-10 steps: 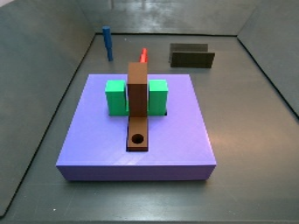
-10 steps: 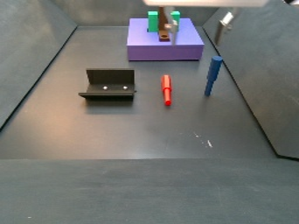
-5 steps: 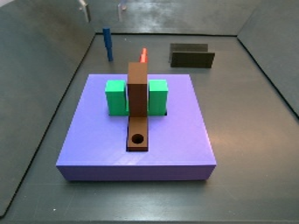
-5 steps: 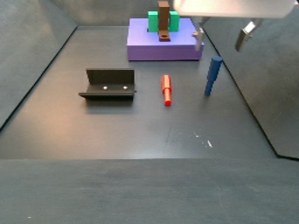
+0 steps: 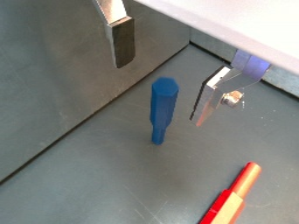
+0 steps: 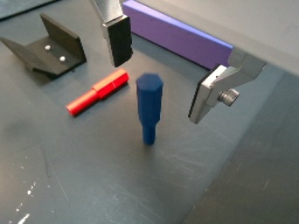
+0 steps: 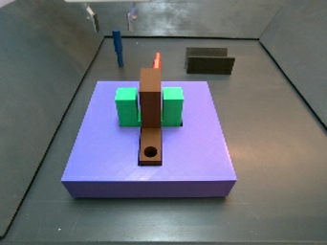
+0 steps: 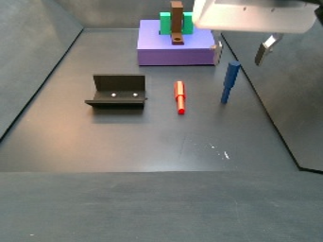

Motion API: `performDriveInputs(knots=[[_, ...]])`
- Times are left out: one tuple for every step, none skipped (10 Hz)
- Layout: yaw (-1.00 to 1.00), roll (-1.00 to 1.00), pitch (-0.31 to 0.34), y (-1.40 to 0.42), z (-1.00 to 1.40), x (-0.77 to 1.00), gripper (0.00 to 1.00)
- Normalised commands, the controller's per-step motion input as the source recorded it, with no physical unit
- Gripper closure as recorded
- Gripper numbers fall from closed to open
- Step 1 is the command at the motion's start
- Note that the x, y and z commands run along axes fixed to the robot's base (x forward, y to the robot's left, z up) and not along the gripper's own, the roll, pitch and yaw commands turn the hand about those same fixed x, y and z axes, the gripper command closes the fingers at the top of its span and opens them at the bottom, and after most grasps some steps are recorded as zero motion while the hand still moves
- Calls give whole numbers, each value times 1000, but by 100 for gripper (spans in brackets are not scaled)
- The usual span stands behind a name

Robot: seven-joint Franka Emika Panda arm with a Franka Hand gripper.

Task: Pick up the blue object. Move up. Move to above the board. Insert the blue object.
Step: Pick up the blue object.

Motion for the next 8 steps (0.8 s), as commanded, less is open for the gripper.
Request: performDriveInputs(knots=[[0, 104, -27, 14, -351, 0, 0], [0, 94, -26, 11, -331, -6, 0], [0, 91, -26, 11, -326, -9, 0], [0, 0, -20, 0, -209, 0, 0], [0, 0, 0, 0, 0, 0, 0], [0, 0, 0, 0, 0, 0, 100], [0, 0, 0, 0, 0, 0, 100], [0, 0, 0, 0, 0, 0, 100]])
